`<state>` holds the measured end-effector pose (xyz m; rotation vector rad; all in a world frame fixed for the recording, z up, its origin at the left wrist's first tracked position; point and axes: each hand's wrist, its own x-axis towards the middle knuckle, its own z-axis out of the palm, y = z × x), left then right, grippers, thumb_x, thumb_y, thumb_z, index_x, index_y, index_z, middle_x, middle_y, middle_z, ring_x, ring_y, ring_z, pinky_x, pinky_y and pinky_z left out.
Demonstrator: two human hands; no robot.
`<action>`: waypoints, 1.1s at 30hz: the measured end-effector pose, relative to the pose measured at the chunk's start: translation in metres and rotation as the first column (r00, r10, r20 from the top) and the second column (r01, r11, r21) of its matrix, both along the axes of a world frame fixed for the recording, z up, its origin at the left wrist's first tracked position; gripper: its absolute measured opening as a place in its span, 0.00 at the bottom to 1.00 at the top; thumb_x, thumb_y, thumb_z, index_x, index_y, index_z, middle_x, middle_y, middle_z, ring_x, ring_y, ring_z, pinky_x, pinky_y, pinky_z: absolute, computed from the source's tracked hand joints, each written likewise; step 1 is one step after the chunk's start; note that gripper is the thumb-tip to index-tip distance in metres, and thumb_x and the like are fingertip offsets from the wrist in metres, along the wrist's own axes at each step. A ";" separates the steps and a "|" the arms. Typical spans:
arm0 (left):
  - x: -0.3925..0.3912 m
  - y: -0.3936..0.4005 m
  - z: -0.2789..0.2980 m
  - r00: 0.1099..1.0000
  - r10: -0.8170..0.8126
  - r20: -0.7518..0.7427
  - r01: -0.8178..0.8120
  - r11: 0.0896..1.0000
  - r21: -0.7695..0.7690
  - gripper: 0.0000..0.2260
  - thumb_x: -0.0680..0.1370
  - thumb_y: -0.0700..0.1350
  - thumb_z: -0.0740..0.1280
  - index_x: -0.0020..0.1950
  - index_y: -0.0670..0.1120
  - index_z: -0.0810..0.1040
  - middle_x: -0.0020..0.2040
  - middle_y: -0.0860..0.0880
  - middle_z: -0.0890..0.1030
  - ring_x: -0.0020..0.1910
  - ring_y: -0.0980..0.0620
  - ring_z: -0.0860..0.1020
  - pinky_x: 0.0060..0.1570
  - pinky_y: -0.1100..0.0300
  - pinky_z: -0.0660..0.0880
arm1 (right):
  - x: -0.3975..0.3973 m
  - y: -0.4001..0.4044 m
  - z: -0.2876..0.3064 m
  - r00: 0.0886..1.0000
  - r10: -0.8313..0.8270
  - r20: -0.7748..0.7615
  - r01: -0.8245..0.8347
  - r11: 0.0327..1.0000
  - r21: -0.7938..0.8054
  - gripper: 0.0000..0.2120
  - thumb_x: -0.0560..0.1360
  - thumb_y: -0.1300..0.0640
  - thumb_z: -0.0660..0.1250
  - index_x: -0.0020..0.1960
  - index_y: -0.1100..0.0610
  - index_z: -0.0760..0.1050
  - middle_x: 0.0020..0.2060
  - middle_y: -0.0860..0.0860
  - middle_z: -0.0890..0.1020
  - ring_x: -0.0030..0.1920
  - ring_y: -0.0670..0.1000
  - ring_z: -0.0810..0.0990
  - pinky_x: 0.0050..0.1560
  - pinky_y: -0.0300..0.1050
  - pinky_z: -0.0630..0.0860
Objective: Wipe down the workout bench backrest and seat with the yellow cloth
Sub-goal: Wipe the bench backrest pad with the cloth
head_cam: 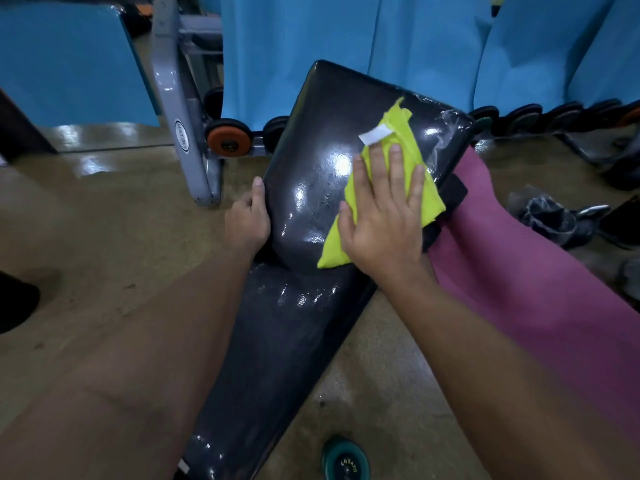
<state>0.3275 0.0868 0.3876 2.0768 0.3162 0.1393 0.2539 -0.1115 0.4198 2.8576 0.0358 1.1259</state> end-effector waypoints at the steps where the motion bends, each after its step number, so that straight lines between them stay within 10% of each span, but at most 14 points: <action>1: 0.001 0.001 -0.002 1.000 0.002 0.012 -0.002 1.000 -0.016 0.25 0.79 0.66 0.50 0.44 0.50 0.79 0.45 0.49 0.79 0.49 0.48 0.75 0.50 0.58 0.66 | 0.001 -0.006 0.001 1.000 -0.011 0.019 0.011 1.000 0.014 0.31 0.80 0.47 0.61 0.79 0.60 0.66 0.79 0.60 0.64 0.81 0.63 0.58 0.78 0.69 0.53; 33: 0.005 0.003 -0.007 1.000 -0.010 0.017 0.009 0.999 0.050 0.27 0.80 0.64 0.49 0.57 0.49 0.80 0.60 0.41 0.79 0.61 0.40 0.74 0.54 0.58 0.65 | 0.037 0.040 0.024 0.990 -0.137 -0.024 0.139 0.979 0.147 0.33 0.79 0.46 0.57 0.80 0.60 0.64 0.81 0.59 0.59 0.82 0.61 0.54 0.80 0.67 0.46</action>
